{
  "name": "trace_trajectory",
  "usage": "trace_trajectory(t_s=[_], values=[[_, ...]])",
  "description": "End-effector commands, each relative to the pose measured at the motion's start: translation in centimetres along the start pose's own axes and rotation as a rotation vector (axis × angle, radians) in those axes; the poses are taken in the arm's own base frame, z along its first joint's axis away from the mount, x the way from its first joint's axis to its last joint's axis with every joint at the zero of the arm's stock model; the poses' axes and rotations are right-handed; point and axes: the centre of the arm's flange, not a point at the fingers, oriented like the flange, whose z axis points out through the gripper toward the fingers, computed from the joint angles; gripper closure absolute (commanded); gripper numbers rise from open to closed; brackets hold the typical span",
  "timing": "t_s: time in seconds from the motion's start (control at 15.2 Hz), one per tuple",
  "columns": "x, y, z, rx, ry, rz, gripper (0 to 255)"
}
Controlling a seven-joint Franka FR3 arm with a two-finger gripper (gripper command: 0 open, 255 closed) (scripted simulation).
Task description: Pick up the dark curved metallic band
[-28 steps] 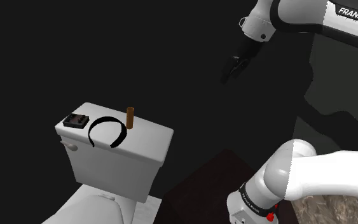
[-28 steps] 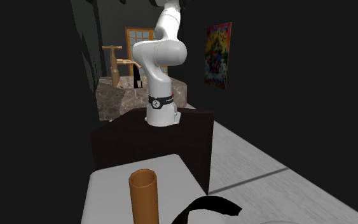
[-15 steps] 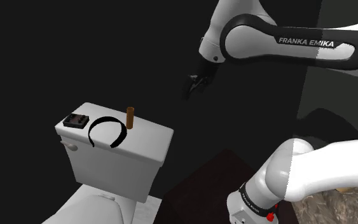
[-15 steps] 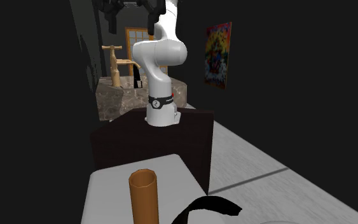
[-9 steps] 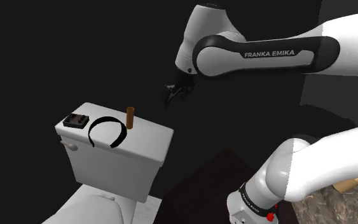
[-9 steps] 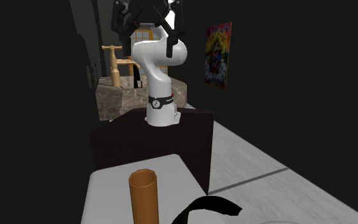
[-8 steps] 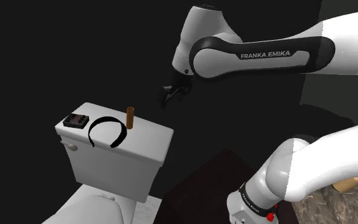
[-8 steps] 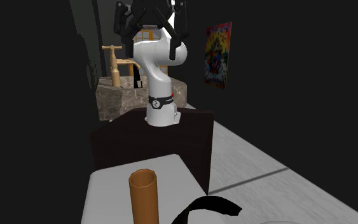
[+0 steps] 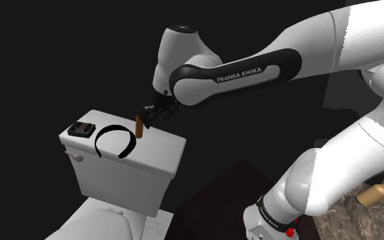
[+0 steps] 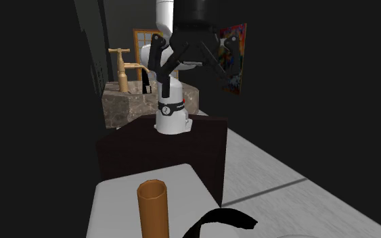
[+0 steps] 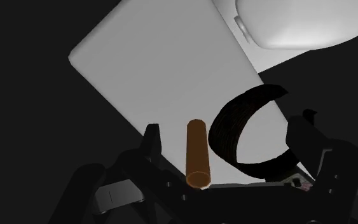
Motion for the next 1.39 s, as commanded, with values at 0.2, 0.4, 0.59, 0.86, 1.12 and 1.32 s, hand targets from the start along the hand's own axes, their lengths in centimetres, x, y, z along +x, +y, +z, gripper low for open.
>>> trace_trajectory(t_s=[0.2,0.4,0.59,0.86,1.12,1.32], values=[[2.6,-4.4,3.8,0.004,0.007,0.006,0],[4.2,-7.1,6.2,0.006,0.011,0.01,0],[5.8,-9.9,8.5,0.008,0.015,0.013,0],[8.0,-13.5,11.6,0.011,0.02,0.017,0],[10.2,-17.1,14.6,0.014,0.026,0.021,0],[10.2,-17.4,15.9,0.014,0.026,0.021,0]])
